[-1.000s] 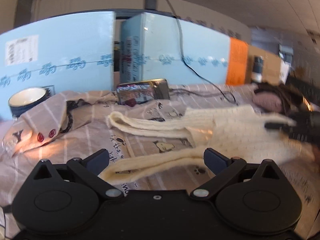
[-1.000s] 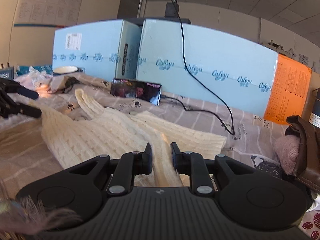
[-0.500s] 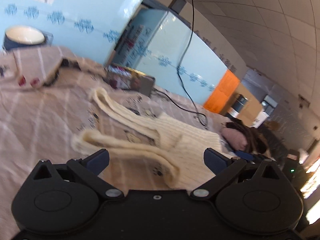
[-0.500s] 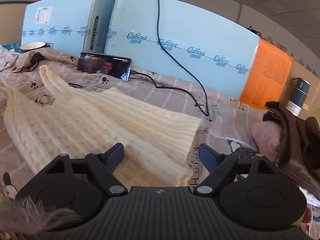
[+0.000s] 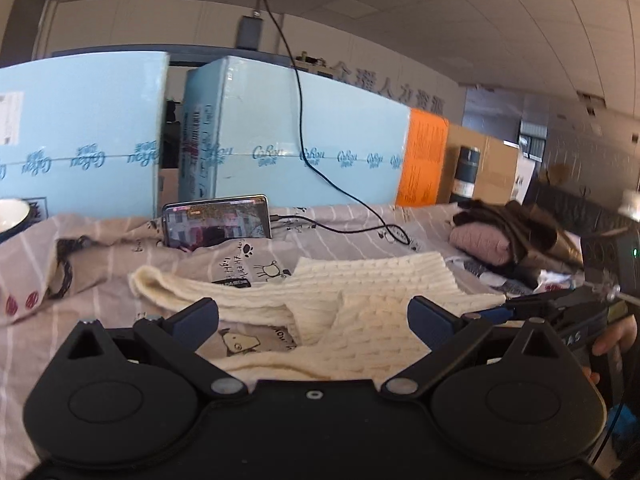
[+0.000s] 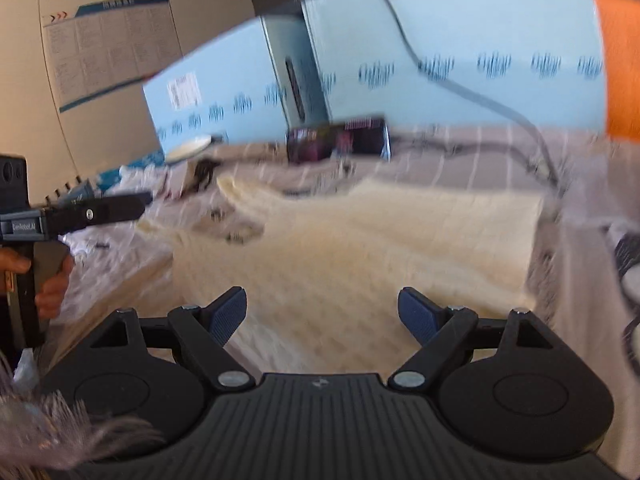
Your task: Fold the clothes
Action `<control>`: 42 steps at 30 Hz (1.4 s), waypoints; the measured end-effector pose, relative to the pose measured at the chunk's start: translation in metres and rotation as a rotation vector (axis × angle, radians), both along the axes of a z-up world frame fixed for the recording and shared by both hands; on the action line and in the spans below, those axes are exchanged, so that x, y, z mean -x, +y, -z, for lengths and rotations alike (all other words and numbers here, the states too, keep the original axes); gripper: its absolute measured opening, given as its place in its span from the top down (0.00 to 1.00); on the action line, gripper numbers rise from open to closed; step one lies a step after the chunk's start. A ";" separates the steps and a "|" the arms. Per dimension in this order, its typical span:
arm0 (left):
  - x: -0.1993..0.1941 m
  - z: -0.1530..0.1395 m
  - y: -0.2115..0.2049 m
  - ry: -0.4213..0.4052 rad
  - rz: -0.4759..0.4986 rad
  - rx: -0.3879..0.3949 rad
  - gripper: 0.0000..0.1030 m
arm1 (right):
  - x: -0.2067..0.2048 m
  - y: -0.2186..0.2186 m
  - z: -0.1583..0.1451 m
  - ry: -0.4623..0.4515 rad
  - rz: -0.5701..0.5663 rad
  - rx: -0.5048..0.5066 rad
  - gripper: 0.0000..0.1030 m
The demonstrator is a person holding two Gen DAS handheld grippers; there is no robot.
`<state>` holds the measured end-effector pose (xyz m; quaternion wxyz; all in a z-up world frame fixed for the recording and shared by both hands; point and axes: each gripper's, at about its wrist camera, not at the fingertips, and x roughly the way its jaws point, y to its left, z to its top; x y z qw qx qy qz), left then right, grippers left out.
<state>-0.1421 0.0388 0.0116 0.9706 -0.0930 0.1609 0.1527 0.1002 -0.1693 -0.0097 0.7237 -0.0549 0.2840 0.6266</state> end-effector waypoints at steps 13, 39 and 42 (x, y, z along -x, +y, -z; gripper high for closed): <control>-0.106 -0.023 0.081 0.105 0.112 0.090 0.00 | -0.112 0.002 -0.008 0.103 0.286 -0.063 0.31; -0.121 -0.017 0.069 0.027 0.290 0.118 0.72 | -0.122 0.006 -0.013 0.031 -0.025 -0.293 0.84; -0.091 -0.017 0.053 0.009 0.289 0.098 0.72 | -0.101 -0.009 -0.023 -0.030 -0.123 -0.349 0.85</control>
